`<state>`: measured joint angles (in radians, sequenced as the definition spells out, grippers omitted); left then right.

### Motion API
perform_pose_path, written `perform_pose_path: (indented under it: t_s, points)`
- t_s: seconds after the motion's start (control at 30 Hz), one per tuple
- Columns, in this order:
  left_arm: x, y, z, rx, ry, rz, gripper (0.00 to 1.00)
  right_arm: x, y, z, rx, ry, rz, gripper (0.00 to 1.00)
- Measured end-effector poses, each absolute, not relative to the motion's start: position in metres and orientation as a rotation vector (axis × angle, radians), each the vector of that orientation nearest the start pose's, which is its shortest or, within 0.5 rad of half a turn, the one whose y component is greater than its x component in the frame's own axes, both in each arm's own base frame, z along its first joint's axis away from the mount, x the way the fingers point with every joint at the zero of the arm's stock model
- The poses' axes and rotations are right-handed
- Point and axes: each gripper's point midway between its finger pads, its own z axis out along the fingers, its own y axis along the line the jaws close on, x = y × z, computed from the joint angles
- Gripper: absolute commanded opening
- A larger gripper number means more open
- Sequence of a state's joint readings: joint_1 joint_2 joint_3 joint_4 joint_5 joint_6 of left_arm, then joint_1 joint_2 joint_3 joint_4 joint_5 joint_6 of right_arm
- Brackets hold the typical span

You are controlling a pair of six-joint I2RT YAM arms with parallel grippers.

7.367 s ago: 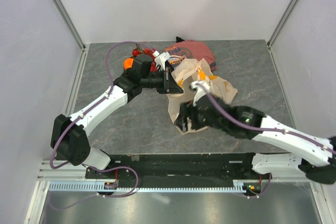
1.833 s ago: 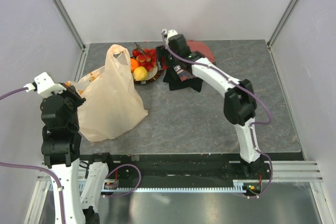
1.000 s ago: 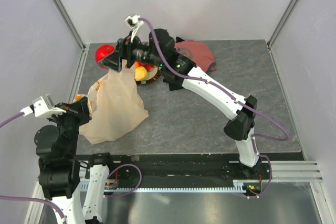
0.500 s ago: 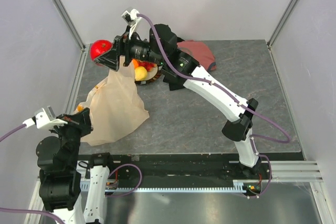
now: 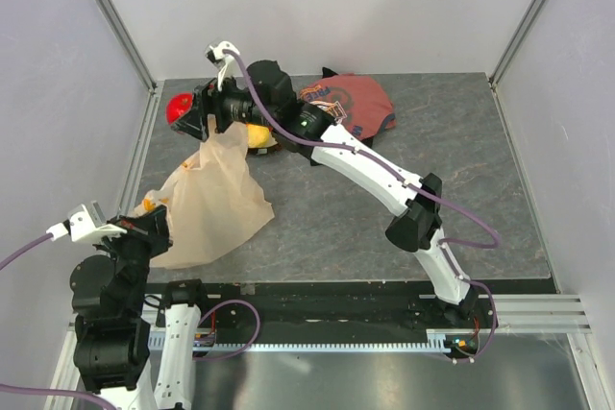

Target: Place the fruits into the plastic bag

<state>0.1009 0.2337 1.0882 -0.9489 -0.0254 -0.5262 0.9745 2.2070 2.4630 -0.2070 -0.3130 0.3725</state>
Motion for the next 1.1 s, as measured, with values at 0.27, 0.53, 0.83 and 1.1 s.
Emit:
perform_pose_path:
  t_s: [0.27,0.53,0.83,1.1]
  points:
    - [0.132,0.006,0.337,-0.604,1.592,-0.265,0.02,0.292,0.546,0.335,-0.883,1.718,1.150,0.48]
    - [0.155,0.017,0.333,-0.752,1.617,-0.264,0.02,0.248,0.473,0.332,-0.995,1.786,1.047,0.49]
    - [0.157,0.020,0.336,-0.817,1.575,-0.285,0.02,0.228,0.455,0.369,-1.040,1.687,1.072,0.50]
    - [0.153,0.016,0.339,-0.791,1.562,-0.306,0.02,0.209,0.496,0.375,-1.106,1.644,1.132,0.50]
